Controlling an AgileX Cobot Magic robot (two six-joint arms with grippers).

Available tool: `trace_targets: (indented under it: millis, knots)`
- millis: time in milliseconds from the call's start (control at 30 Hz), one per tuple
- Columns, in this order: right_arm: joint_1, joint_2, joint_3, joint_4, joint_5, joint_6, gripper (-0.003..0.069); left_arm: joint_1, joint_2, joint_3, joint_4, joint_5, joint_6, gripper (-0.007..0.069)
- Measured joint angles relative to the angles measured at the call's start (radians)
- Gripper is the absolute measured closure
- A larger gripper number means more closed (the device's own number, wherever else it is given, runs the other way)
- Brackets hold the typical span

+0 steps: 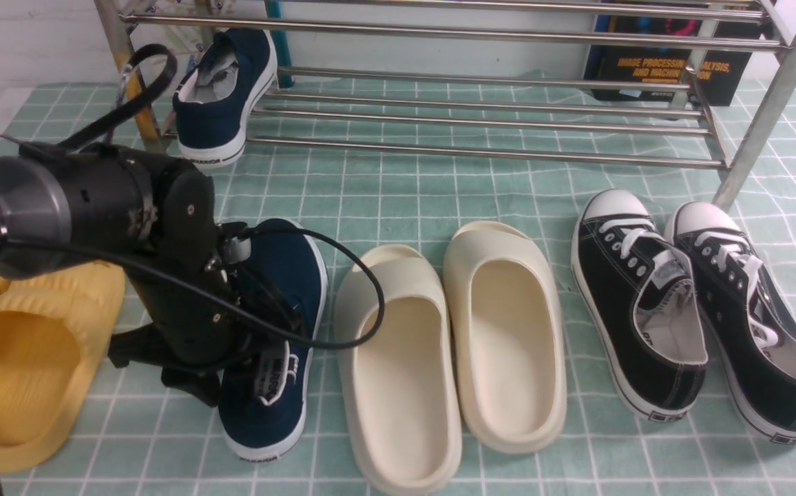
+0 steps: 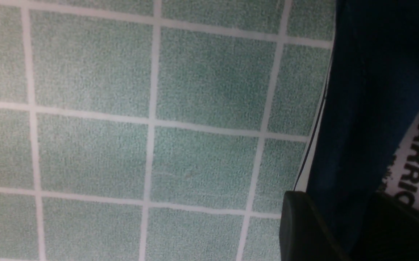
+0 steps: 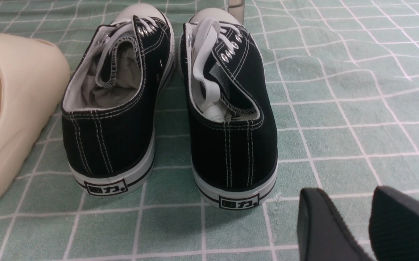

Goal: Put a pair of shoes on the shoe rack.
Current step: Use the left arm to grab the shoe closest to it

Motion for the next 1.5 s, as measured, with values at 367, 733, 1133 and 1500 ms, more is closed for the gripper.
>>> trace_targets:
  millis: [367,733,1133,1500]
  knots:
    - [0.000,0.000,0.000,0.000,0.000,0.000,0.0412,0.000,-0.108,-0.090,0.020,0.067,0.066,0.0369]
    - [0.000,0.000,0.000,0.000,0.000,0.000,0.0412,0.000,-0.081,-0.082,0.022,0.092,0.068,0.0258]
    - [0.000,0.000,0.000,0.000,0.000,0.000,0.0412,0.000,0.057,-0.080,0.013,0.051,0.071,0.0293]
    - [0.000,0.000,0.000,0.000,0.000,0.000,0.0412,0.000,-0.053,-0.115,0.073,0.040,0.076,0.0620]
